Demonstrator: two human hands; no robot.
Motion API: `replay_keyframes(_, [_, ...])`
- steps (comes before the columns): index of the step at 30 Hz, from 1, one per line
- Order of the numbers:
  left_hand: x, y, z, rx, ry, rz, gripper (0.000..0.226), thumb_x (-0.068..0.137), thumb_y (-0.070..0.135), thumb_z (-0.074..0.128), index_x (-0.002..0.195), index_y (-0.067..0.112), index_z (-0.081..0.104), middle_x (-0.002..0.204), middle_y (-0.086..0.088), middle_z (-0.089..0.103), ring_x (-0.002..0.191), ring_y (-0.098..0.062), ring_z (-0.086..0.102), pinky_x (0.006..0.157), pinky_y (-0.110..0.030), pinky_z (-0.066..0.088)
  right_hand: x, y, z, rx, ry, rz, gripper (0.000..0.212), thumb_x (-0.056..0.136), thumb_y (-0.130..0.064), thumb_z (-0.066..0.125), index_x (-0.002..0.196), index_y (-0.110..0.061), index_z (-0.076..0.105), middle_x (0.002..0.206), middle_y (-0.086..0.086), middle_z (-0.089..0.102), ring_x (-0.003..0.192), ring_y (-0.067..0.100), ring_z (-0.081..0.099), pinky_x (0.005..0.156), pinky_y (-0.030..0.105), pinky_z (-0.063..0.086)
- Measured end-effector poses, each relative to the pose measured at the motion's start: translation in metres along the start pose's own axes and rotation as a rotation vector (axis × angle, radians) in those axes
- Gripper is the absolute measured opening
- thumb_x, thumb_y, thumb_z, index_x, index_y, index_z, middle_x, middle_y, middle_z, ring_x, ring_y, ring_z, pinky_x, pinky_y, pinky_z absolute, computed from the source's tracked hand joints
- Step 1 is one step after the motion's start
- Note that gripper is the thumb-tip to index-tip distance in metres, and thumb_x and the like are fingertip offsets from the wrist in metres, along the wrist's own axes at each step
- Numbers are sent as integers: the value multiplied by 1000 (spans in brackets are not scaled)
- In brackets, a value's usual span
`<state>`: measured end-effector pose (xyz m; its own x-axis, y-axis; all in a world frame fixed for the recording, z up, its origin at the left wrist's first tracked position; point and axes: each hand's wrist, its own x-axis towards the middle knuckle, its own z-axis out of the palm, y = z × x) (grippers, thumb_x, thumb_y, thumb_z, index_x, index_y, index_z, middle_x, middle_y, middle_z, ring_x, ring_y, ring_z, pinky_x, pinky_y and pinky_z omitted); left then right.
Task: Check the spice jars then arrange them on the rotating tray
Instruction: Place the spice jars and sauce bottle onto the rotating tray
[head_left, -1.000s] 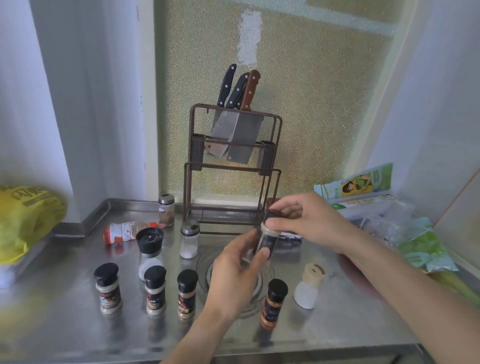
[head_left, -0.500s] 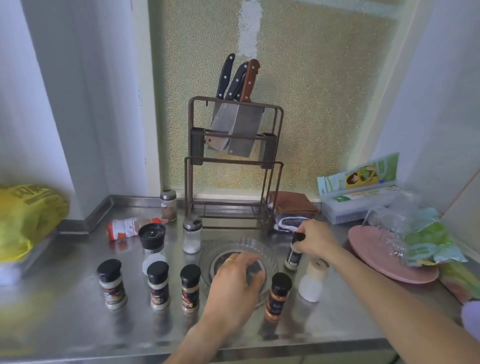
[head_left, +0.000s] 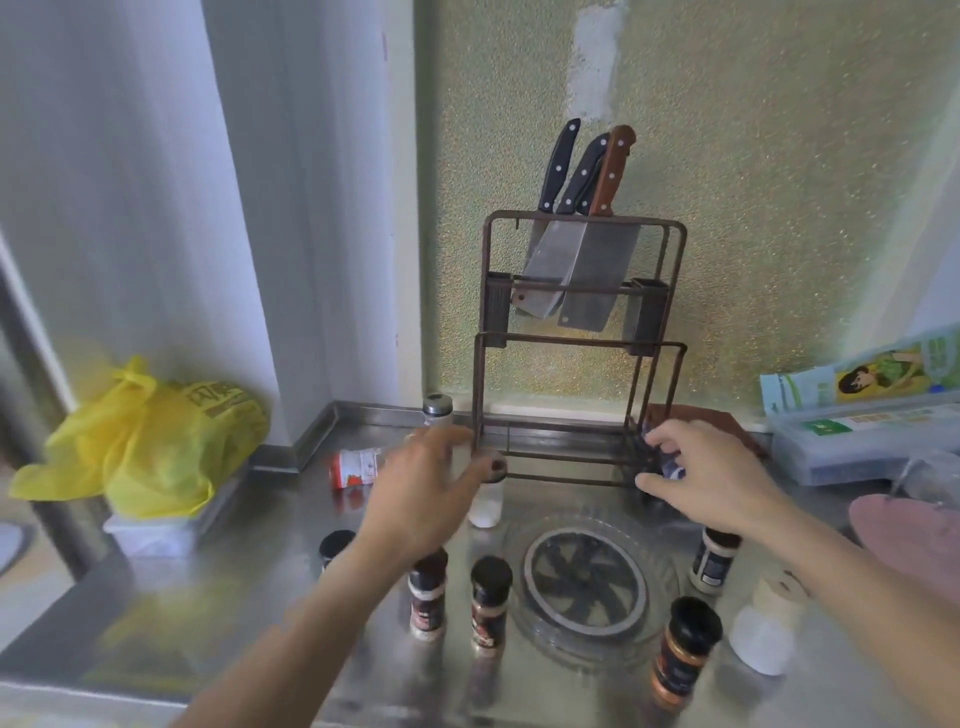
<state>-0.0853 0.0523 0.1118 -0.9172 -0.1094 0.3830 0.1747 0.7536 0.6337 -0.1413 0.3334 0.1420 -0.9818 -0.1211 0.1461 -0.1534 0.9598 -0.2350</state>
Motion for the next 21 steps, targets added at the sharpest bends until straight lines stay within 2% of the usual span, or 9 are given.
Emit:
replay_keyframes(3, [42,-39,-25,140,34,-95,41,94,45,62,128,22,65,126,4,68,114,-20,65,98,-39,54,8,-46,0,83,-78,-128,55,87,-46,75,136,-28,58,132,-4,62,115,15,63,100,37,52])
replay_keyframes(6, [82,-87,-34,285,2,-171,35,93,33,61,126,21,65,129,-1,68,116,-25,64,99,-40,52,29,-85,16,110,-135,-236,56,89,-42,74,139,-27,55,138,-4,60,120,16,60,103,37,50])
replay_keyframes(8, [101,-120,-32,404,-78,-183,39,91,29,63,130,21,63,134,-4,66,121,-27,61,102,-41,50,48,-105,34,112,-167,-275,58,90,-40,73,143,-26,52,144,-1,57,127,19,57,106,38,47])
replay_keyframes(11, [119,-160,-20,544,-251,-169,57,88,30,72,141,20,52,145,-5,57,132,-28,54,111,-40,44,74,-126,64,90,-203,-301,64,91,-37,71,148,-28,44,151,1,49,137,23,49,109,40,44])
replay_keyframes(15, [130,-190,3,640,-376,-192,79,81,45,77,148,23,43,150,-4,52,139,-28,47,113,-42,41,100,-134,103,31,-246,-279,65,90,-36,68,149,-30,40,143,8,49,132,29,51,104,42,46])
replay_keyframes(18, [134,-200,16,711,-407,-173,69,83,46,74,142,20,48,142,-4,58,134,-27,52,107,-41,46,111,-132,124,12,-275,-262,59,88,-34,69,142,-28,47,135,7,53,125,29,55,100,42,49])
replay_keyframes(21, [134,-209,21,799,-368,-126,56,86,39,73,135,19,53,135,-3,61,127,-25,56,100,-37,50,115,-131,136,17,-273,-265,41,87,-29,71,126,-24,58,124,5,59,114,28,59,93,40,51])
